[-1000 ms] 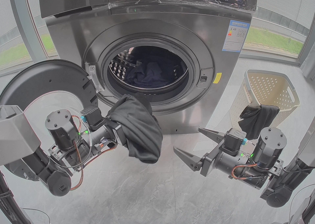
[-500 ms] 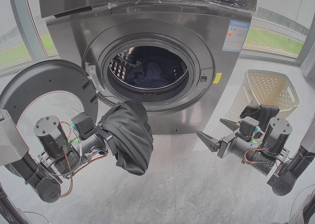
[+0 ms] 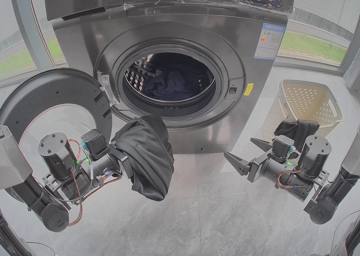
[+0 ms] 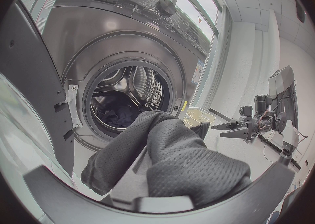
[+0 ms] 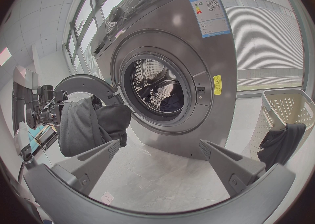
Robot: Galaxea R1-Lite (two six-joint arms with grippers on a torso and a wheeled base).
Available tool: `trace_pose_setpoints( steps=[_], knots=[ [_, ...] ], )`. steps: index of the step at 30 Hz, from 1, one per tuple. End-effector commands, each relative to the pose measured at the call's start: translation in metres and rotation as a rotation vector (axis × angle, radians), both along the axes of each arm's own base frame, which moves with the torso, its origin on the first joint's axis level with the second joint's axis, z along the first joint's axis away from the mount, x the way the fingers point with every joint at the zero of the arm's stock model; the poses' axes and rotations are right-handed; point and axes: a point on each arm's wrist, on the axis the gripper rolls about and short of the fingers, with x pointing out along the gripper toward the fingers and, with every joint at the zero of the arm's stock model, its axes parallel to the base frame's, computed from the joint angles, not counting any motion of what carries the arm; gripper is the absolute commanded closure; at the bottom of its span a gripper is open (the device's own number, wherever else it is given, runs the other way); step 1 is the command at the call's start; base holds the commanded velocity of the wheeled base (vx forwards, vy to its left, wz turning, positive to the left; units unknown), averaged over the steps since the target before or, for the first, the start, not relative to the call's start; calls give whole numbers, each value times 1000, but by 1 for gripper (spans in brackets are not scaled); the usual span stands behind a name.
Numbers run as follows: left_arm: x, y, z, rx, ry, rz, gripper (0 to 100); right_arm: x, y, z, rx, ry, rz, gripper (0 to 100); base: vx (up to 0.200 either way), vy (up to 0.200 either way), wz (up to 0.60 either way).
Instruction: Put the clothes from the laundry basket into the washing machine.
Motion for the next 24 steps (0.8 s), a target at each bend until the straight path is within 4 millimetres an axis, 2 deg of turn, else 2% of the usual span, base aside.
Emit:
trace_pose_setpoints(
  steps=[1, 24],
  knots=[
    [1, -2, 0, -3, -6, -4, 100, 0, 1, -3, -6, 9, 4, 0, 200, 0, 0],
    [-3, -9, -6, 10, 17, -33, 100, -1, 1, -5, -10, 19, 5, 0, 191, 0, 0]
  ],
)
